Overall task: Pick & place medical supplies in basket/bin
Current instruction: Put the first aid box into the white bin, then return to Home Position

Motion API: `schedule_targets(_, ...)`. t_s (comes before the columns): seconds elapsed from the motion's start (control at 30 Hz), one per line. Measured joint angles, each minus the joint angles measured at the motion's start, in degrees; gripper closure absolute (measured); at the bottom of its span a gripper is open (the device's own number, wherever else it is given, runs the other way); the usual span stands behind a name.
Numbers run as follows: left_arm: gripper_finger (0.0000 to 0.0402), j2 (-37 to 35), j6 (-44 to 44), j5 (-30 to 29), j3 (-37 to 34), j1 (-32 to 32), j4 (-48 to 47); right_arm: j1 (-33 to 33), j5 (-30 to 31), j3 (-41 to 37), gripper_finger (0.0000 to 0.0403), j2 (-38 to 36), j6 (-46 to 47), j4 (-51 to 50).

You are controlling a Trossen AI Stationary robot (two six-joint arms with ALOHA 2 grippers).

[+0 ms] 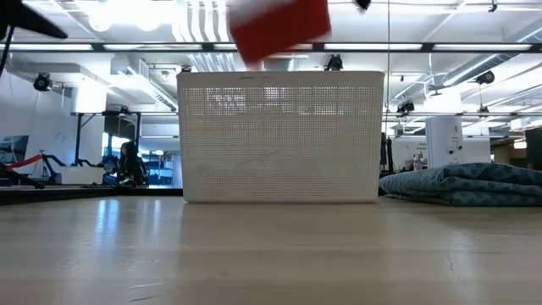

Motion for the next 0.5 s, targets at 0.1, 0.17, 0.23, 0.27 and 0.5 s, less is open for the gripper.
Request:
schedule_targets(0.1, 0.0222, 1.53, 0.58, -1.03, 2.05, 1.47, 0.01, -7.05, -2.71, 0.29, 0.0339, 2.16, -3.95, -4.88)
schedule_targets(0.17, 0.0222, 2.87, 1.64, -1.03, 3.39, 2.68, -0.14, -11.63, -2.81, 0.24, 0.0315, 3.57, -5.27, -7.24)
schedule_targets(0.23, 0.0222, 4.48, 3.06, -1.05, 4.98, 3.88, -0.08, -16.35, -6.08, 0.11, 0.0288, 5.43, -6.74, -7.42)
schedule_targets(0.27, 0.0222, 5.41, 3.84, -1.05, 6.01, 4.36, -0.14, -18.30, -10.09, 0.04, 0.0276, 6.75, -7.14, -6.96)
schedule_targets(0.5, 0.0222, 13.29, 7.78, -0.83, 14.56, 7.06, -0.32, -19.07, -23.70, 2.79, 0.0191, 11.20, -10.57, -4.93)
